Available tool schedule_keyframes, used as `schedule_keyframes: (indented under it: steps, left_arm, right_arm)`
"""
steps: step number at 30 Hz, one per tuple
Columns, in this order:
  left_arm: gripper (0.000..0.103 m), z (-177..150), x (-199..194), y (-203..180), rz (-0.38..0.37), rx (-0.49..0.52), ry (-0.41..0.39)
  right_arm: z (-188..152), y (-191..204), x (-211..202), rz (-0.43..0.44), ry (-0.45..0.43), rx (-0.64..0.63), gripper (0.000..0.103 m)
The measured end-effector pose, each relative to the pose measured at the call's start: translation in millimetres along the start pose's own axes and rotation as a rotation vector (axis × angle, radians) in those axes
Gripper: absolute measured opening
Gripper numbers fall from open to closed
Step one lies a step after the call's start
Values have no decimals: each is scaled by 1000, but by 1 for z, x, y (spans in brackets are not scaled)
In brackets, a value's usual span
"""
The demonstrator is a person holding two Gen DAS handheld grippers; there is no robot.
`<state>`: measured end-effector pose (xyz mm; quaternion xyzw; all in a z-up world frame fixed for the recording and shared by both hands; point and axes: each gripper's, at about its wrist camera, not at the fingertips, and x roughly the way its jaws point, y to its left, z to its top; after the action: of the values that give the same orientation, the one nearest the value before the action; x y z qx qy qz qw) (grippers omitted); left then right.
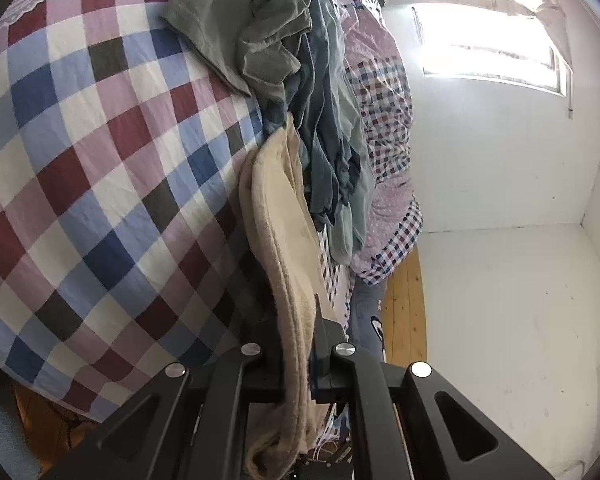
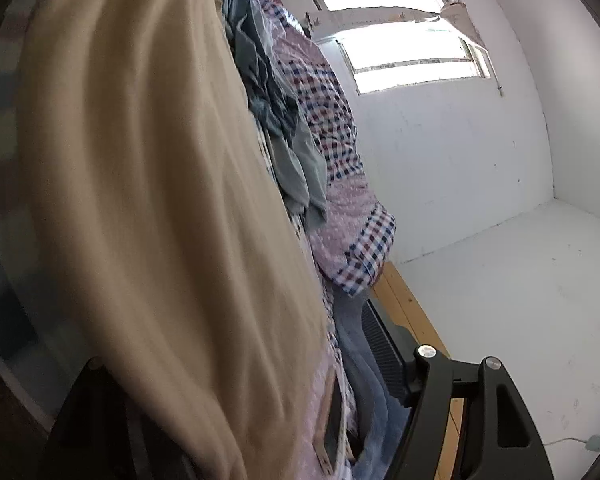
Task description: Fold clothes
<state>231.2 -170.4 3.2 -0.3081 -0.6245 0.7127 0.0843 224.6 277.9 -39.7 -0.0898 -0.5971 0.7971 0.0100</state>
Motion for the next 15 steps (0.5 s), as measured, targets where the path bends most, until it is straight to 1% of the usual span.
schedule_keyframes:
  steps: [5, 7, 13, 15]
  left_arm:
    - [5, 1, 2, -2, 22, 6, -21]
    - [5, 1, 2, -1, 31, 2, -25]
    - [5, 1, 5, 0, 57, 7, -22]
    - [5, 0, 6, 0, 65, 11, -23]
  right_arm:
    - [-26, -9, 8, -11, 79, 14, 72]
    - [-31, -11, 12, -9, 86, 8, 72]
    - [-40, 1, 1, -55, -12, -128, 70]
    - [-40, 3, 1, -61, -35, -156, 68]
